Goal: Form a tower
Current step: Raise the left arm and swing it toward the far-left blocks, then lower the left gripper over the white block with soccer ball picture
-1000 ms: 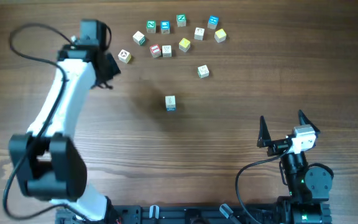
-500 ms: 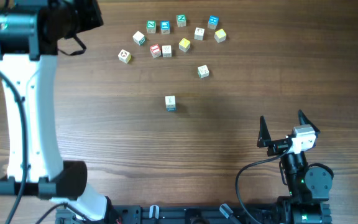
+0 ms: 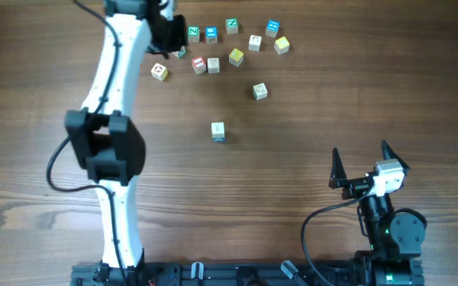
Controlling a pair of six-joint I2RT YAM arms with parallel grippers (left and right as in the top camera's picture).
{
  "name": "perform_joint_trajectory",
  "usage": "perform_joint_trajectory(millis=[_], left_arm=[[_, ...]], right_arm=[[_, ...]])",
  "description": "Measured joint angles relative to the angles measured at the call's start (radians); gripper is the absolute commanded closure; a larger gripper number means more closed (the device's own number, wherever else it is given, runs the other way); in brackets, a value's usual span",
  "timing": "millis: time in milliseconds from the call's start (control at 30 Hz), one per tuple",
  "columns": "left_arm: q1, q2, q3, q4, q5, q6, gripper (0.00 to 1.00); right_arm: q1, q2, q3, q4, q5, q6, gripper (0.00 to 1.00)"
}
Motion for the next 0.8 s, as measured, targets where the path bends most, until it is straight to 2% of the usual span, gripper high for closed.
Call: perform_joint_trajectory(millis=[133,400,533,633,700,800], left_arm=[[-0.066,0.083,0.0,0.117,0.001,0.004,0.9],[-0.143,0.159,0.0,0.166,-0.024,0.007,0.88],[-0.132,0.167,0.0,0.158,-0.107,0.004,0.85],[-0.092,0.167,0.0,0.137,-0.134,-0.04,0.78],[-0.063,0.167,0.0,0.13,-0.132,-0.06,0.81],[-0.009,0.167,0.0,0.124,-0.109,-0.082,0.8]], right_arm=[[0.0,0.0,0.0,0.0,0.0,0.0,0.0],[0.0,0.0,0.0,0.0,0.0,0.0,0.0],[0.0,0.0,0.0,0.0,0.0,0.0,0.0],[0.0,0.0,0.0,0.0,0.0,0.0,0.0],[0.0,0.0,0.0,0.0,0.0,0.0,0.0],[0.0,0.0,0.0,0.0,0.0,0.0,0.0]])
